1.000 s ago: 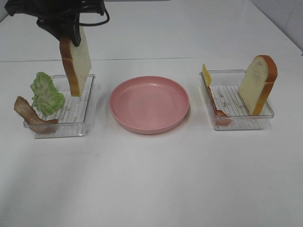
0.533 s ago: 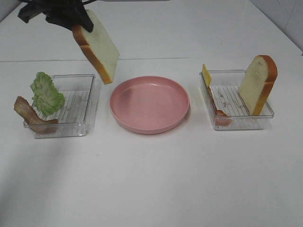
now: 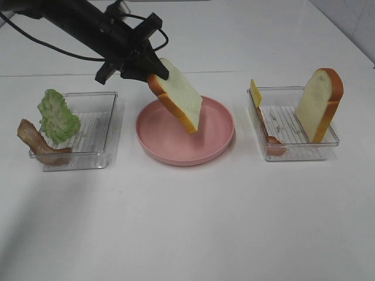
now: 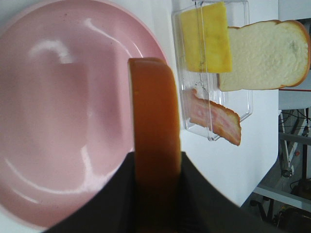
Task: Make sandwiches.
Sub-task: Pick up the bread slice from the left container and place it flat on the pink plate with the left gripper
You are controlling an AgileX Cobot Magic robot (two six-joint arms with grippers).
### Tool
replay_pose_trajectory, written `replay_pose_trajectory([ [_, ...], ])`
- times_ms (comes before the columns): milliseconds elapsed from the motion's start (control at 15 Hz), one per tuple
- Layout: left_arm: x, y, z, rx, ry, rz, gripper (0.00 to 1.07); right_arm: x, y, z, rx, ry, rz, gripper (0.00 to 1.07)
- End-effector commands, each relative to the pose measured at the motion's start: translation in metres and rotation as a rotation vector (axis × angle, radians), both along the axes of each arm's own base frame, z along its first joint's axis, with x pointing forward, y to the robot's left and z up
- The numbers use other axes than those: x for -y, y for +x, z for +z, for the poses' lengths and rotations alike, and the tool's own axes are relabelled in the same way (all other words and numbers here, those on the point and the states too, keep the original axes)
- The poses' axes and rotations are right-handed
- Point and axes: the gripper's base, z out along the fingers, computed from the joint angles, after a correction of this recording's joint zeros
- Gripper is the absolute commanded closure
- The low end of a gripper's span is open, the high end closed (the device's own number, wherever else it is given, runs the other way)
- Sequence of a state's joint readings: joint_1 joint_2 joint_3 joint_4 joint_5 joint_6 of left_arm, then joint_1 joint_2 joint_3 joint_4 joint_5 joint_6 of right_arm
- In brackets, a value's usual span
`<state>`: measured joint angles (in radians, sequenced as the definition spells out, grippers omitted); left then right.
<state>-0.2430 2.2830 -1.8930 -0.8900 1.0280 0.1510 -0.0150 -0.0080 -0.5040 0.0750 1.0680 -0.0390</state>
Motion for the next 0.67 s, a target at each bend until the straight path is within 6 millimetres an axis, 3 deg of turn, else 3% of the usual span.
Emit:
replay_pose_trajectory([
  [67,0.023,0.002,-0.023,0.008,-0.044,-0.005,1.07,0.0,-0.001,0.0,0.017,-0.004,-0.004,0.25],
  [200,0.033,0.001,-0.038,-0.026,-0.066,0.003,1.07,0.0,-0.001,0.0,0.017,-0.004,-0.004,0.25],
  [400,0.034,0.001,-0.053,-0.06,-0.057,0.006,1.07,0.0,-0.001,0.0,0.017,-0.004,-0.004,0.25],
  [600,0.034,0.002,-0.053,-0.055,-0.056,0.014,1.07,0.0,-0.001,0.0,0.017,-0.004,-0.004,0.25],
  [667,0.034,0.002,-0.053,-0.054,-0.052,0.012,0.97,0.0,-0.001,0.0,0.017,-0.004,-0.004,0.25],
])
